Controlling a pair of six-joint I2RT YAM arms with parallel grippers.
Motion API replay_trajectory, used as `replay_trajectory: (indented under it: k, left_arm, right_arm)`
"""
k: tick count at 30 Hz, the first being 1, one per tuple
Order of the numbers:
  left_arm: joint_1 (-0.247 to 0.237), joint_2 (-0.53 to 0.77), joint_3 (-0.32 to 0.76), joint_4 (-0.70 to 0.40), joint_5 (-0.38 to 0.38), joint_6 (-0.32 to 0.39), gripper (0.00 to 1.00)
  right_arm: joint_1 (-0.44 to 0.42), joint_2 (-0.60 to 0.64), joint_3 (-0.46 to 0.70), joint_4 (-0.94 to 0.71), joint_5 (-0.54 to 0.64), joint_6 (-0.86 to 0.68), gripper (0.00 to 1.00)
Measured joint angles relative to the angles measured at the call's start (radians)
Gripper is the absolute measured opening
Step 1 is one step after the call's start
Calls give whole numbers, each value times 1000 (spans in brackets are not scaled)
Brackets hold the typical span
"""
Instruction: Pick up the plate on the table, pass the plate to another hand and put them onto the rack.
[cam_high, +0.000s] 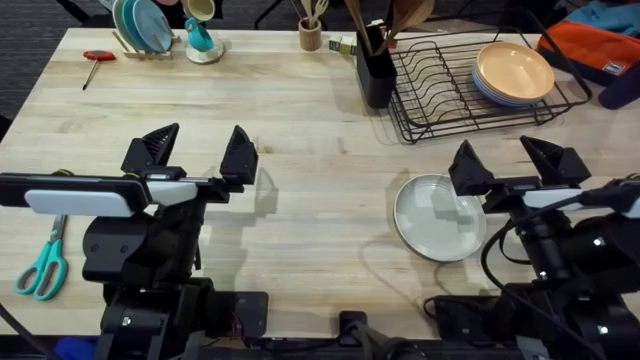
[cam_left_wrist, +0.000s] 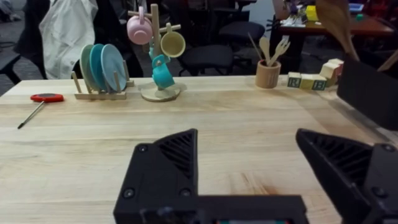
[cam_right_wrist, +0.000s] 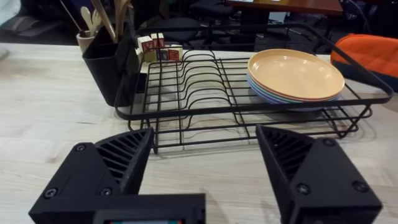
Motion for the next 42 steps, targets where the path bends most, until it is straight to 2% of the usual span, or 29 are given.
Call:
replay_trajectory:
  k: [9,17,19,25,30,36,42]
  left_arm:
    - [0,0,0,0,0,0,993]
    - [0,0,1,-4,-6,0,993]
    - [0,5,47,-99,-33,-9,993]
    - [0,120,268,-197,-83,-13,993]
    - [0,342,479,-237,-98,-16,993]
    - [0,634,711,-297,-78,-17,993]
    - [0,867,953,-447,-67,-17,993]
  right_arm:
    - [-2,0,1,0,6,-3,995]
    - [-6,0,1,24,26,-69,994]
    - [-6,18,34,14,29,-89,994]
    - [-16,173,211,-17,45,-100,993]
    - [-26,405,426,-91,48,-119,993]
    - [-26,680,708,-212,48,-174,993]
    - [-26,891,962,-369,48,-189,993]
